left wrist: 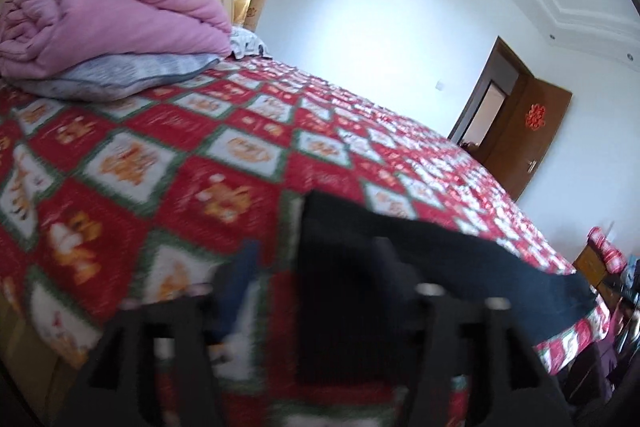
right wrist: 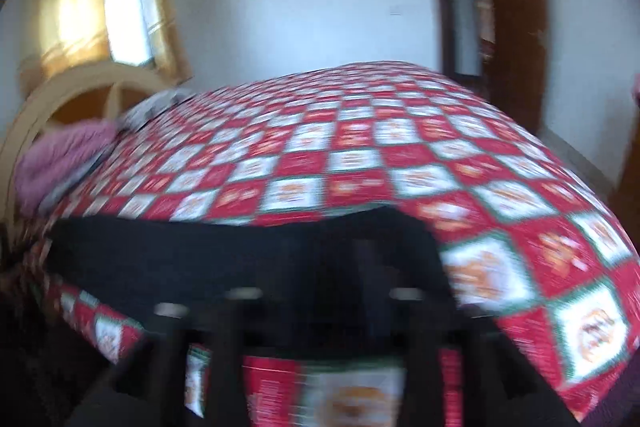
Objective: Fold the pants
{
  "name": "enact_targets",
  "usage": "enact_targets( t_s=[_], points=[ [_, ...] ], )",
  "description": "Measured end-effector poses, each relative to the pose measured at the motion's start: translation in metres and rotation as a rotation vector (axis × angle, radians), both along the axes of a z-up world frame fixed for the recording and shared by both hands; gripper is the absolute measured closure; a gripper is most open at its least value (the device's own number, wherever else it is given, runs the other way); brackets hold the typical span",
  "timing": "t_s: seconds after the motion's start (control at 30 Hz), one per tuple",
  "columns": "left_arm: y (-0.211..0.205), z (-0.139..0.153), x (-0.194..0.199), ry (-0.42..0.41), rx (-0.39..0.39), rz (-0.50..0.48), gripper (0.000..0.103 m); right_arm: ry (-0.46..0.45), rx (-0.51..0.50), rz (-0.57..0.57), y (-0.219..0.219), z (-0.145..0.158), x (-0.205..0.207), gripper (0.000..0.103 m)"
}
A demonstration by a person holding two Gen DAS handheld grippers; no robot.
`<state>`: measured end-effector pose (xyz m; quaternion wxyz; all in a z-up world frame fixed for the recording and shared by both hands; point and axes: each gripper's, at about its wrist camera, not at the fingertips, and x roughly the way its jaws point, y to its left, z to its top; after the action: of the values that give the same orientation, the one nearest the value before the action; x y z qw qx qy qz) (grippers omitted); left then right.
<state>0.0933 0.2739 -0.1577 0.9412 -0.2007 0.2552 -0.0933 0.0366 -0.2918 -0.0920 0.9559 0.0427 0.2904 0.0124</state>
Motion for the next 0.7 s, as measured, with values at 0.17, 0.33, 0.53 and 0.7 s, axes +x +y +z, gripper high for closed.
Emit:
enact_targets(
  t_s=[0.17, 0.33, 0.53, 0.7],
  points=[
    [-0.012, -0.005, 0.030, 0.057, -0.057, -0.014, 0.033, 0.036, -0.119, 0.194, 0.101, -0.014, 0.029, 0.033],
    [-0.022, -0.013, 0.032, 0.106, -0.056, -0.030, 0.046, 0.063, -0.228, 0.362, 0.189, -0.044, 0.052, 0.033],
    [-0.022, -0.017, 0.026, 0.113, -0.071, -0.051, 0.063, 0.084, -0.404, 0.519, 0.267, -0.086, 0.061, 0.035],
    [-0.031, -0.011, 0.027, 0.099, -0.054, -0.075, 0.079, 0.058, -0.506, 0.545, 0.297, -0.103, 0.066, 0.046]
  ],
)
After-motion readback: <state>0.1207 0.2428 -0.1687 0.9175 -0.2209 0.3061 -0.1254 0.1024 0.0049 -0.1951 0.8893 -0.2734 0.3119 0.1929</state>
